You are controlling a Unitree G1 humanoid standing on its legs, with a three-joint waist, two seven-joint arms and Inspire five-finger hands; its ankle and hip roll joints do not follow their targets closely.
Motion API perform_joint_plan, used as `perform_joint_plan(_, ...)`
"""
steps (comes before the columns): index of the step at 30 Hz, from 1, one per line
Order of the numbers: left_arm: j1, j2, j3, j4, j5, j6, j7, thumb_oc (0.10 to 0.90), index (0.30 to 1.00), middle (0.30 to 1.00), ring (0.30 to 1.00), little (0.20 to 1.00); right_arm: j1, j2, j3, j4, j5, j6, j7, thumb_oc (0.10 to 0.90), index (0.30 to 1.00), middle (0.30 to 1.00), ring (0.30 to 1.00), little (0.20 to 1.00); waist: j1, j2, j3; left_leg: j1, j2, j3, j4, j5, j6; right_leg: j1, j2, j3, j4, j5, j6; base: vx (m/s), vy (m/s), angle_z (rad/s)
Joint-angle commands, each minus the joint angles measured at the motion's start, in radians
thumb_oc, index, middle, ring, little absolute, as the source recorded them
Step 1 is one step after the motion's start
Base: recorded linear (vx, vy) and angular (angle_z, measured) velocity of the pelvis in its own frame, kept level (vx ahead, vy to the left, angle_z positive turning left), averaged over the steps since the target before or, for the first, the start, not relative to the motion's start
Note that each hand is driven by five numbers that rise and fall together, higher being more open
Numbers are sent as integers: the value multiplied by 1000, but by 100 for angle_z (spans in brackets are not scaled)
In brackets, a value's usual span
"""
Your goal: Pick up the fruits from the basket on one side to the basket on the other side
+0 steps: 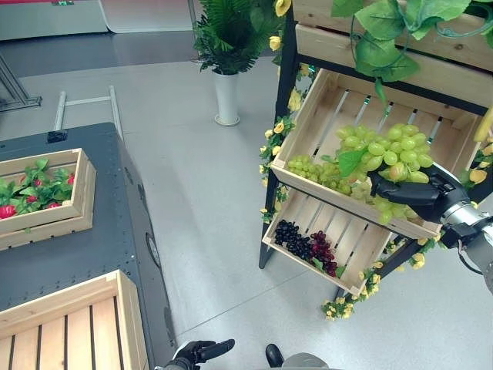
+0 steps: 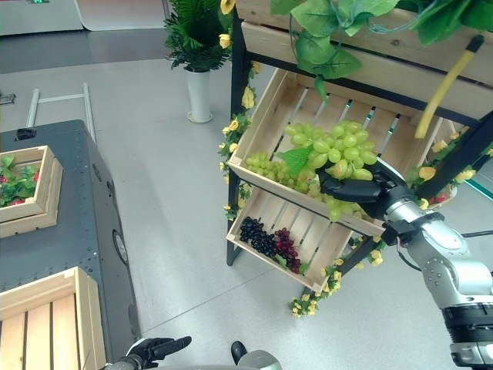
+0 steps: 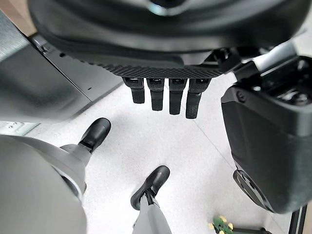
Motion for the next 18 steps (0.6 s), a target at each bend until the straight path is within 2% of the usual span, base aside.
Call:
perform_joint_plan(1,-58,58,-24,11,26,-11,-6,800,900,900,900,900,-299,-84,-107,97,-8,-85,-68,400,300,300,300,300,49,-2,-9,4,-6,-97,51,-134,27,3,29,-37,45,-33,1,-4,-1,4)
perform_joint_plan(4,-60,62,-12,1,6,-11,-3,800,900,900,900,900,-344,-125,-62,171,-89,-76,-70,400,300,300,300,300,58,-6,-10,4,-8,-102,51,-135,27,4,27,-41,41,-32,1,1,7,5)
perform_joint_plan(8,-57,71,-1,-15,25,-10,-8,800,900,900,900,900,-401,-204,-1,275,-230,-112,-89,400,300,300,300,300,66,-13,-12,3,-8,-105,52,-134,27,0,27,-44,43,-29,2,-6,2,2)
perform_joint_plan(12,-63,82,2,-23,30,-8,-11,800,900,900,900,900,-450,-249,45,359,-255,-117,-95,400,300,300,300,300,75,-19,-7,0,-7,-109,55,-133,27,-2,27,-47,46,-28,4,-17,-1,4)
perform_joint_plan(18,-68,86,-8,-29,41,-6,-24,800,900,900,900,900,-543,-264,119,464,-293,-126,-155,400,300,300,300,300,89,-20,-3,1,-7,-117,55,-134,27,0,26,-52,44,-27,2,0,0,0)
